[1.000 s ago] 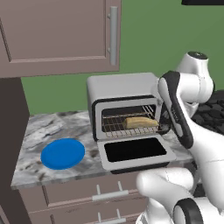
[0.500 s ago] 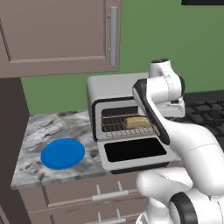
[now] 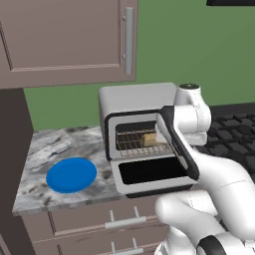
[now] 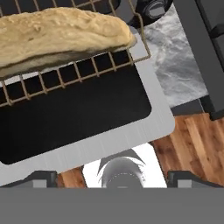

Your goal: Pull the toaster oven rack outwards. Pick up the baguette from the plate and place it on the toaster oven rack. Close the toaster oven door fully and set the temperature to the lowest setting.

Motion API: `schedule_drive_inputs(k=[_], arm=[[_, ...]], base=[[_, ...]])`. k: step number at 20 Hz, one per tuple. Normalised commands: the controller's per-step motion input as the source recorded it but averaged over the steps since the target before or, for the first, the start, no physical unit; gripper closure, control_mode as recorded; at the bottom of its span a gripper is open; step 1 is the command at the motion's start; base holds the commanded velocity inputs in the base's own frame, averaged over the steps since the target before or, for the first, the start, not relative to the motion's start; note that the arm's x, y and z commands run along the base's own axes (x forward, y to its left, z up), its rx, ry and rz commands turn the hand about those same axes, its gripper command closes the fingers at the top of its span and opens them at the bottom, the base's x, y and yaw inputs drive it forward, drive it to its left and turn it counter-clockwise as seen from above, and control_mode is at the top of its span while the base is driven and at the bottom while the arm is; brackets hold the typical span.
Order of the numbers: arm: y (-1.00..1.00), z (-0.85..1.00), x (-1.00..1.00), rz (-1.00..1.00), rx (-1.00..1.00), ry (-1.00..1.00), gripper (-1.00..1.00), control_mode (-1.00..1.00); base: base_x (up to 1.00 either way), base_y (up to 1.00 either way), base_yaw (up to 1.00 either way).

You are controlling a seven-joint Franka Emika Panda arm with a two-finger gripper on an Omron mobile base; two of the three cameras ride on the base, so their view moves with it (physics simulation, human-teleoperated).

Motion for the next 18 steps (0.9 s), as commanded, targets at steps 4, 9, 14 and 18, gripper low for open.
schedule_drive_inputs(k=[4,9,14,18], arm=[[0.0,-0.34,0.0,0.14,0.0,-0.17,-1.0,-1.0],[0.0,-0.35,0.0,0.15,0.0,-0.24,-1.0,-1.0],[0.0,-0.37,0.0,0.17,0.0,-0.26,-1.0,-1.0],[0.0,-0.25,0.01,0.08,0.0,-0.28,-1.0,-1.0]], base=[[0.0,0.0,0.0],[0.0,0.0,0.0],[0.0,0.0,0.0],[0.0,0.0,0.0]])
